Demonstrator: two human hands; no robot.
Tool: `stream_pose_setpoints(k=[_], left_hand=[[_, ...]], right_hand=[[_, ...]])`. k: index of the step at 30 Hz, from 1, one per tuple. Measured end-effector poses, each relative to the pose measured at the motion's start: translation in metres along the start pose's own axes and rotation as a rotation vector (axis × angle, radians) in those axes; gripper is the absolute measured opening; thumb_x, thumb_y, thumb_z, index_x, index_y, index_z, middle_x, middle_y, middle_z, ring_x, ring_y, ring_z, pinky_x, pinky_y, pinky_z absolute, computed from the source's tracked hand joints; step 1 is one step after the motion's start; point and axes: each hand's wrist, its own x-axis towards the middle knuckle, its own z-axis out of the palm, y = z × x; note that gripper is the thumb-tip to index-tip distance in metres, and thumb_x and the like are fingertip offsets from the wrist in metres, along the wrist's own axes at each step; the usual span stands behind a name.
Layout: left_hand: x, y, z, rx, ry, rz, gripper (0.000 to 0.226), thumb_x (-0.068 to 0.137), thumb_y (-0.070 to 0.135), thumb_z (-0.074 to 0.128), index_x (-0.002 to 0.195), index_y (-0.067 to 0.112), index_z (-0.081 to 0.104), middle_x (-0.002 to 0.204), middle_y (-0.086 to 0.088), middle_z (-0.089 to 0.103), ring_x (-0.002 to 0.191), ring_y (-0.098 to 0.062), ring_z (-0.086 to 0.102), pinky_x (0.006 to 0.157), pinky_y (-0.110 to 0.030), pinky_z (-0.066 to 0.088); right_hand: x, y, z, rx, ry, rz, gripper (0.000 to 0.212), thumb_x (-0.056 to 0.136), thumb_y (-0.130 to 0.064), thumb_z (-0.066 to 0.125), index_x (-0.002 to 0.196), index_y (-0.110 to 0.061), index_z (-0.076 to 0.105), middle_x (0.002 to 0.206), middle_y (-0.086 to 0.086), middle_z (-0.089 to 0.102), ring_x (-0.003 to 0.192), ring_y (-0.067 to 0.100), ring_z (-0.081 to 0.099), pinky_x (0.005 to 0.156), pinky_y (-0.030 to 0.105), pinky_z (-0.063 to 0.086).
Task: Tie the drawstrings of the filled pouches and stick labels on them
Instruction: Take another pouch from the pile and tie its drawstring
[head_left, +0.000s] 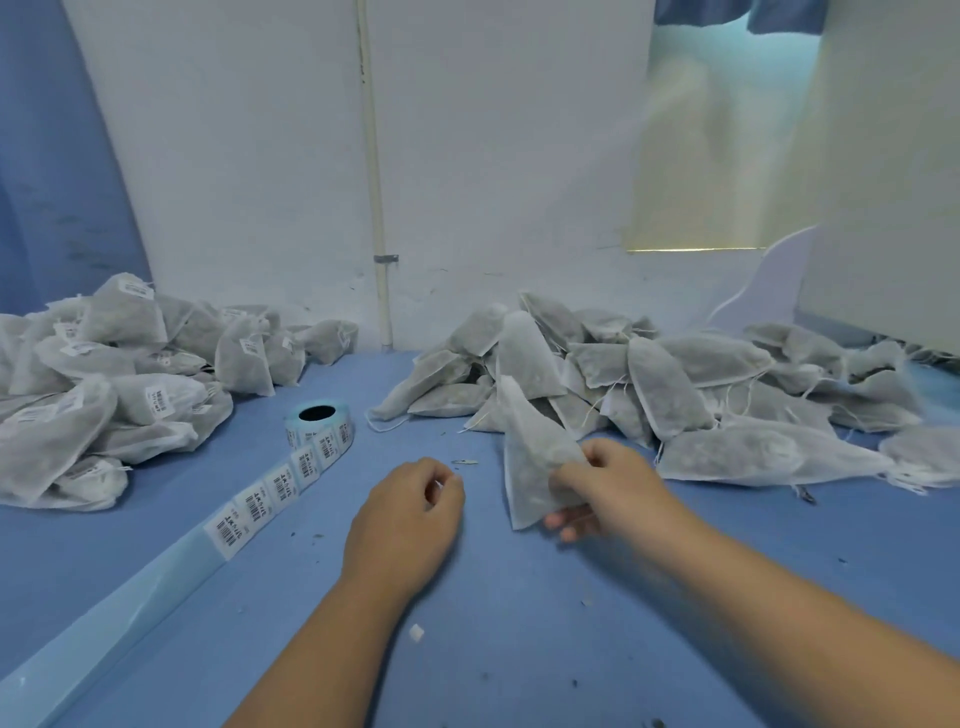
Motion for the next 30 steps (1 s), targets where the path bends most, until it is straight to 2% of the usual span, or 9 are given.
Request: stream_pose_setpoints(k=[5, 8, 11, 14, 18, 21, 24, 28, 30], left_hand=[[-0.011, 0.012, -0.002, -0.136, 0.023, 0.214, 0.01, 0.092, 0.024, 0.059, 0.088, 0.031, 0.064, 0.084, 0.011, 0.063, 0.072, -0.006, 0.057, 0.071, -0.022, 0.046], [-0.017, 0.035, -0.004, -0.281, 0.056, 0.258, 0.013, 0.084, 0.035, 0.057, 0.095, 0.035, 0.064, 0.089, 0.013, 0.065, 0.078, -0.002, 0.058, 0.068, -0.009, 0.041], [-0.023, 0.058, 0.0, -0.424, -0.066, 0.152, 0.02, 0.087, 0.043, 0.062, 0.103, 0.032, 0.066, 0.099, 0.011, 0.07, 0.09, -0.006, 0.064, 0.082, -0.018, 0.049], [-0.03, 0.071, 0.008, -0.473, -0.139, 0.046, 0.011, 0.092, 0.033, 0.065, 0.098, 0.025, 0.068, 0.087, 0.012, 0.071, 0.085, -0.011, 0.065, 0.082, -0.028, 0.052], [-0.039, 0.072, 0.003, -0.439, -0.086, 0.002, 0.005, 0.084, 0.02, 0.063, 0.084, 0.021, 0.068, 0.073, 0.009, 0.066, 0.066, -0.006, 0.057, 0.064, -0.02, 0.046], [-0.04, 0.067, -0.012, -0.43, -0.06, -0.045, 0.013, 0.075, 0.019, 0.052, 0.073, 0.021, 0.065, 0.064, 0.01, 0.058, 0.058, -0.006, 0.049, 0.055, -0.019, 0.039], [-0.04, 0.066, -0.022, -0.445, -0.051, -0.088, 0.018, 0.08, 0.01, 0.051, 0.065, 0.015, 0.058, 0.063, 0.005, 0.053, 0.059, -0.011, 0.046, 0.058, -0.027, 0.035], [-0.049, 0.067, -0.027, -0.363, -0.126, 0.041, 0.021, 0.08, 0.018, 0.049, 0.059, 0.016, 0.047, 0.058, 0.007, 0.043, 0.056, -0.01, 0.038, 0.054, -0.026, 0.03], [-0.054, 0.069, -0.028, -0.342, -0.167, 0.125, 0.014, 0.072, 0.019, 0.044, 0.059, 0.017, 0.05, 0.056, 0.01, 0.044, 0.054, -0.008, 0.039, 0.052, -0.022, 0.031]], right_hand=[[-0.041, 0.013, -0.005, 0.246, -0.042, -0.015, 0.016, 0.087, -0.002, 0.058, 0.101, 0.003, 0.053, 0.084, 0.022, 0.072, 0.071, 0.033, 0.072, 0.06, 0.038, 0.059], [-0.049, 0.018, -0.007, -0.044, 0.065, -0.176, 0.017, 0.08, -0.016, 0.066, 0.089, -0.008, 0.055, 0.064, 0.003, 0.067, 0.057, 0.015, 0.064, 0.061, 0.031, 0.053], [-0.054, 0.017, -0.009, -0.404, 0.178, -0.421, 0.022, 0.074, -0.028, 0.068, 0.074, -0.023, 0.046, 0.064, -0.009, 0.055, 0.055, 0.003, 0.048, 0.054, 0.017, 0.04], [-0.057, 0.02, -0.008, -0.523, 0.074, -0.576, 0.024, 0.077, -0.037, 0.066, 0.078, -0.027, 0.045, 0.08, -0.01, 0.053, 0.068, 0.005, 0.049, 0.061, 0.019, 0.04], [-0.062, 0.018, -0.007, -0.522, -0.102, -0.753, 0.012, 0.086, -0.039, 0.062, 0.084, -0.029, 0.056, 0.084, -0.012, 0.053, 0.072, 0.007, 0.052, 0.068, 0.014, 0.038], [-0.063, 0.011, -0.008, -0.251, 0.081, -0.719, 0.01, 0.089, -0.025, 0.064, 0.08, -0.029, 0.062, 0.08, -0.012, 0.057, 0.076, 0.002, 0.055, 0.069, 0.01, 0.039], [-0.063, 0.001, -0.014, 0.062, 0.165, -0.555, 0.015, 0.089, -0.025, 0.064, 0.095, -0.039, 0.061, 0.1, -0.011, 0.063, 0.086, 0.006, 0.062, 0.074, 0.017, 0.049], [-0.067, -0.002, -0.017, 0.06, -0.084, -0.497, 0.043, 0.082, -0.047, 0.063, 0.12, -0.053, 0.044, 0.129, -0.032, 0.048, 0.109, -0.01, 0.055, 0.085, 0.012, 0.047], [-0.067, 0.001, -0.014, -0.024, -0.198, -0.492, 0.036, 0.087, -0.04, 0.064, 0.119, -0.05, 0.053, 0.117, -0.026, 0.061, 0.097, -0.008, 0.06, 0.083, 0.015, 0.047]])
